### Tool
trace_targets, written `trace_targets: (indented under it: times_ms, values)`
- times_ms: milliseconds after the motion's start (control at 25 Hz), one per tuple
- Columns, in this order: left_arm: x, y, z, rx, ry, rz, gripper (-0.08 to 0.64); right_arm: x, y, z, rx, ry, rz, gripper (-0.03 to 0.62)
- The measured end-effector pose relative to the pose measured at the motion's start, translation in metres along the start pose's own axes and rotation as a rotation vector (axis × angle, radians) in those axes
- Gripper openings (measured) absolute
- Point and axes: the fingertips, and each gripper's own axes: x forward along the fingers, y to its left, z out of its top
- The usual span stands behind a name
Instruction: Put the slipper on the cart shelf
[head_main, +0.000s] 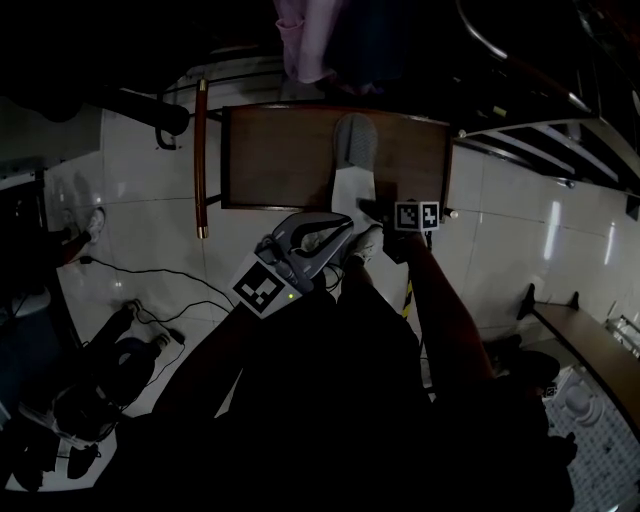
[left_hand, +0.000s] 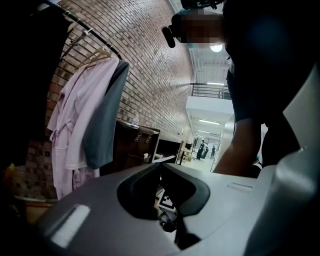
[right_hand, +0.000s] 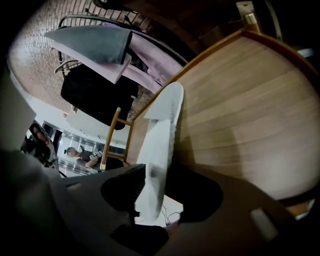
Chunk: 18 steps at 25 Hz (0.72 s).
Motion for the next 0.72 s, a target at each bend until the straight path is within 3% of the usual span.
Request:
trace_targets:
  times_ms: [200,320,520,720]
  values:
    - [-0.001,0.007,-0.008,-0.028,0.012,0.014,0.014,0.016,0.007,0.004,0.026,0.03,0.038,0.188]
    - [0.0,0.008,-0.011,-0.027,0.015,0.016,0.014,0.022,0.009,0.001,0.016,0.061,0.031,0.124]
    - [0.0,0.008,-0.013,-0.029,0.012,0.017,0.014,0.017,0.02,0.006,0.047,0.005,0.084,0.069]
    - [-0.003,0.008,-0.013,-0.026,0.009,0.019,0.014,0.003,0.04,0.008,0.011,-0.039,0.106,0.064]
